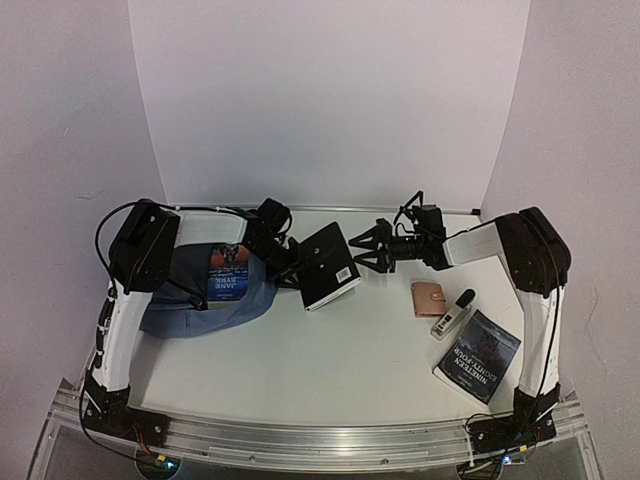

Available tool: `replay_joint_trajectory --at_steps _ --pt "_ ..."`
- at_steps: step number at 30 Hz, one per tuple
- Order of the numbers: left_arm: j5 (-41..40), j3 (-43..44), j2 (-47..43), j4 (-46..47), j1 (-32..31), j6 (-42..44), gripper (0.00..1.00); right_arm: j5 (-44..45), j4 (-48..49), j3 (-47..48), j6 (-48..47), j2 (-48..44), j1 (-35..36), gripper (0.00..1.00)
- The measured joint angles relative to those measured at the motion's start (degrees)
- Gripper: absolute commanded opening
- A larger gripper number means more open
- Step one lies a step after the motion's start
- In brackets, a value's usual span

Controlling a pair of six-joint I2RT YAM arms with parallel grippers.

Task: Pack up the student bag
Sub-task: Pick up the book from the center of the board.

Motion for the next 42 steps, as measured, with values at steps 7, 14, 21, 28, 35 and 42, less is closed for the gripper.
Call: replay_joint_trajectory --at_steps 7,14,21,28,35,42 --pt "0.4 -1.3 -0.7 0.7 0.3 -0.1 0.54 1.1 18.5 -2.5 17.5 4.0 0.0 0.51" --pt "0.6 -3.0 -1.3 2.1 0.3 0.1 0.53 4.8 26.3 -6.8 26.5 4.7 0.2 0.50" --pt "0.7 -5.2 -2.2 3.3 0.2 0.1 0.53 6.2 23.6 -9.2 28.7 4.7 0.8 0.43" --pt "1.6 -6.3 -2.6 4.5 -0.6 1.6 0.51 3.2 17.4 -9.7 26.3 4.7 5.9 0.35" --pt "1.1 -7.0 -3.2 4.0 -0.5 3.1 0.46 1.5 13.2 -9.2 19.3 4.7 6.4 0.24" --pt "-1.2 -7.8 -5.3 1.5 -0.9 4.5 0.54 3.6 -4.8 -4.5 0.3 1.8 7.9 0.00"
